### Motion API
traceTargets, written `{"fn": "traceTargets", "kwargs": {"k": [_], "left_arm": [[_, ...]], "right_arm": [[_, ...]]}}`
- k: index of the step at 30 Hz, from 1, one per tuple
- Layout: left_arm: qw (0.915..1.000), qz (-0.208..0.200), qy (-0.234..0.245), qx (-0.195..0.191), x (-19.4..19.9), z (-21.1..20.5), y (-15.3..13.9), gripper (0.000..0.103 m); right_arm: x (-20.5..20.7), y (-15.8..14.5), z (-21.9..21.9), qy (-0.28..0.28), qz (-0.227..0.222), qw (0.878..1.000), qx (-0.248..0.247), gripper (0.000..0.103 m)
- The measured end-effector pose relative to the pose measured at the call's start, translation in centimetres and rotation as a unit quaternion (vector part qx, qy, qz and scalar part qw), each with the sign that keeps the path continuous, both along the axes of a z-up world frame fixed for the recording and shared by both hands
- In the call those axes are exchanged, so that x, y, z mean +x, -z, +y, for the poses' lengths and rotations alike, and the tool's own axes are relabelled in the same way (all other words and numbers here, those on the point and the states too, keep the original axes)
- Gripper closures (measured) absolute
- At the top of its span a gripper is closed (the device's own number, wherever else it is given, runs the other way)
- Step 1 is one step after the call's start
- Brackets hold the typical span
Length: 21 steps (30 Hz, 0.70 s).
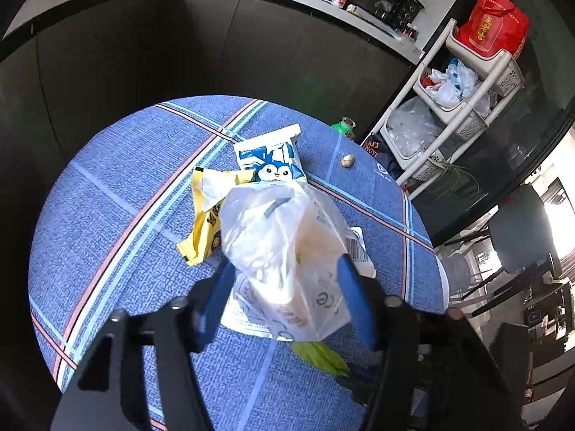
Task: Collect trash
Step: 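Grasp the white plastic bag with the left gripper while the right gripper grasps the lettuce leaf, then carry the plastic bag and lettuce leaf to the white bin and release both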
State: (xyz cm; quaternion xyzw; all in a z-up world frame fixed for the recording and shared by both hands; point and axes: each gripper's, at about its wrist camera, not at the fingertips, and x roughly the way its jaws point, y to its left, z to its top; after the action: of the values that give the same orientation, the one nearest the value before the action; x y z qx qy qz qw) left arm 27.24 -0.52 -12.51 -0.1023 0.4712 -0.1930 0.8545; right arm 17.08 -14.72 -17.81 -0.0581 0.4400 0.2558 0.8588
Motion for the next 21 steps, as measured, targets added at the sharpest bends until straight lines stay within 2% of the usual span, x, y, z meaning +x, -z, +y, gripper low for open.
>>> {"fn": "traceTargets", "kwargs": {"k": [3, 5, 10, 18, 21], "left_arm": [[1.0, 0.003, 0.005, 0.007, 0.1, -0.4, 0.0, 0.067], [0.9999, 0.01, 0.009, 0.005, 0.2, -0.6, 0.0, 0.09], [1.0, -0.006, 0.001, 0.002, -1.3, -0.8, -1.8, 0.095], [0.9982, -0.058, 0.0, -0.011, -4.8, -0.8, -7.4, 0.095], [0.9977, -0.064, -0.002, -0.024, -5.9, -0.9, -8.9, 0.095]], "right_arm": [[-0.7, -0.8, -0.8, 0.01, -0.004, 1.0, 0.016, 0.095], [-1.3, -1.3, -1.2, 0.016, -0.007, 0.999, 0.027, 0.095], [-2.6, -2.3, -2.0, 0.03, -0.014, 0.999, 0.039, 0.095], [-4.7, -4.7, -4.4, 0.065, -0.04, 0.995, 0.062, 0.095], [-5.6, -5.7, -5.3, 0.077, -0.055, 0.993, 0.066, 0.095]]}}
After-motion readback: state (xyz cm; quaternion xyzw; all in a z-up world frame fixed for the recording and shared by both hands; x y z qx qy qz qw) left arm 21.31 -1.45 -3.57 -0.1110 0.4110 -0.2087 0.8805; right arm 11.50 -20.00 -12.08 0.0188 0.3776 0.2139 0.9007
